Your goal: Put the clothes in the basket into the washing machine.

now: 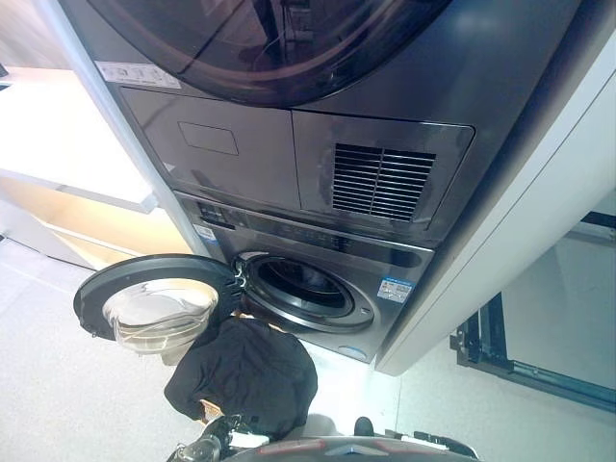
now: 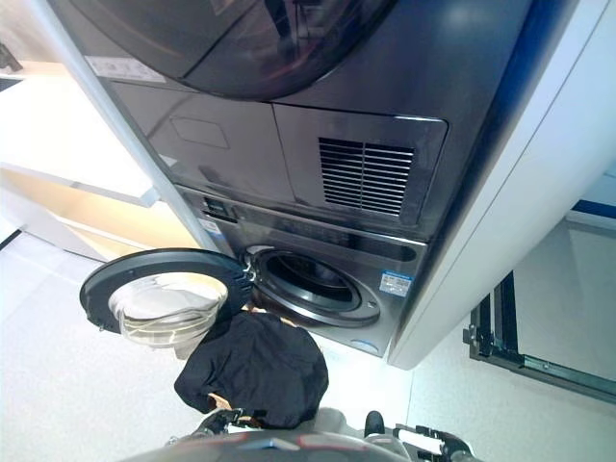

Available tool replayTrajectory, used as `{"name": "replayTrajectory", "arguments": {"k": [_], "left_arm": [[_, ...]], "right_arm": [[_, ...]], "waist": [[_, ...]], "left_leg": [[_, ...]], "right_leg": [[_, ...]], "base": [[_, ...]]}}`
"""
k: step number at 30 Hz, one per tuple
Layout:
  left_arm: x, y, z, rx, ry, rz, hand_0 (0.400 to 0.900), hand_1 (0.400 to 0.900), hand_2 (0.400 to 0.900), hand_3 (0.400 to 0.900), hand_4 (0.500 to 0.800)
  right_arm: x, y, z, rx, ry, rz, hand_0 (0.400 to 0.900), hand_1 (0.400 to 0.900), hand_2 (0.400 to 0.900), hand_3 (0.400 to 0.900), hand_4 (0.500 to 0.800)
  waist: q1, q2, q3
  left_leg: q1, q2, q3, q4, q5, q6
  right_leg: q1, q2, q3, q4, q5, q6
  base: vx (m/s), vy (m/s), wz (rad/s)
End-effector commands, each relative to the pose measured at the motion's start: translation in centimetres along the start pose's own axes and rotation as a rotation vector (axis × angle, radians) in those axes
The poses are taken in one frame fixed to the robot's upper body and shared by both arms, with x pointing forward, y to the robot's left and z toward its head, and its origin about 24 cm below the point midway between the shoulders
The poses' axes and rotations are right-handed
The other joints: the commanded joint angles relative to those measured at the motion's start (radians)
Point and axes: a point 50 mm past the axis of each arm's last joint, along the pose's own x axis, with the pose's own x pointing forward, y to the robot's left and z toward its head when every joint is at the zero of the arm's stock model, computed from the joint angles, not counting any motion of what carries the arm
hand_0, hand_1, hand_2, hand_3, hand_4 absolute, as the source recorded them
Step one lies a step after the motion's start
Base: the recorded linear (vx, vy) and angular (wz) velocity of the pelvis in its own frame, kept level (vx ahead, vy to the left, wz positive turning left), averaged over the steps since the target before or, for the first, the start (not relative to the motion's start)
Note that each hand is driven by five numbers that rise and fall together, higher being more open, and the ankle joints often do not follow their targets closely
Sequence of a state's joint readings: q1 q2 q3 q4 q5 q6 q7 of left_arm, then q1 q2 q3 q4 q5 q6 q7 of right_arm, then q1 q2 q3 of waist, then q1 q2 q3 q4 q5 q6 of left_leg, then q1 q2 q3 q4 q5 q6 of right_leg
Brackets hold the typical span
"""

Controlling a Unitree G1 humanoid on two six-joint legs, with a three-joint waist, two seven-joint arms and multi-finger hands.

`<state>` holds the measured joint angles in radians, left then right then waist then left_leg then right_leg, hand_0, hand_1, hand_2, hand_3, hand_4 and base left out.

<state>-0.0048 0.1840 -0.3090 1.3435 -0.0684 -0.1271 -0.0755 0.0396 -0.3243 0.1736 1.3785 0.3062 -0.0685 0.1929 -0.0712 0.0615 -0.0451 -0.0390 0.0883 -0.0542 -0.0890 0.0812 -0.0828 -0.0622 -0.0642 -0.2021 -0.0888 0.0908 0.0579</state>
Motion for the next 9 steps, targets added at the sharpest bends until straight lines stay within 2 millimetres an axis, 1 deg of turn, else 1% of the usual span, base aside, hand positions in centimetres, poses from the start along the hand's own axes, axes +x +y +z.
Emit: {"name": "replayTrajectory", "arguments": {"k": [1,4,9], "left_arm": [[-0.08,1.94,0.48,-0.076,-0.007,0.061,0.9,0.9,0.9,0.9,0.8],[-0.11,2.1,0.46,-0.078,-0.008,0.067,0.9,0.9,0.9,0.9,0.8],[-0.16,2.12,0.17,-0.076,0.0,0.068,0.9,0.9,0.9,0.9,0.8]], "right_arm": [[0.31,1.35,0.28,-0.091,0.015,0.045,0.9,0.9,0.9,0.9,0.8],[0.38,1.54,0.69,-0.105,0.0,0.051,0.9,0.9,0.9,0.9,0.8],[0.42,1.92,0.41,-0.11,0.007,0.057,0.9,0.9,0.9,0.9,0.8]], "waist": [[0.016,-0.081,-0.005],[0.019,-0.082,-0.008],[0.022,-0.082,-0.013]], "left_leg": [[-0.006,-0.1,0.021,0.002,-0.032,0.039],[-0.002,-0.103,0.02,0.002,-0.035,0.041],[0.013,-0.106,0.024,0.002,-0.045,0.048]], "right_leg": [[0.029,-0.005,0.027,0.028,-0.013,0.052],[0.034,-0.008,0.026,0.03,-0.014,0.055],[0.046,-0.014,0.035,0.028,-0.014,0.058]], "base": [[0.01,0.03,0.05],[0.0,0.007,0.01],[0.02,0.012,-0.05]]}}
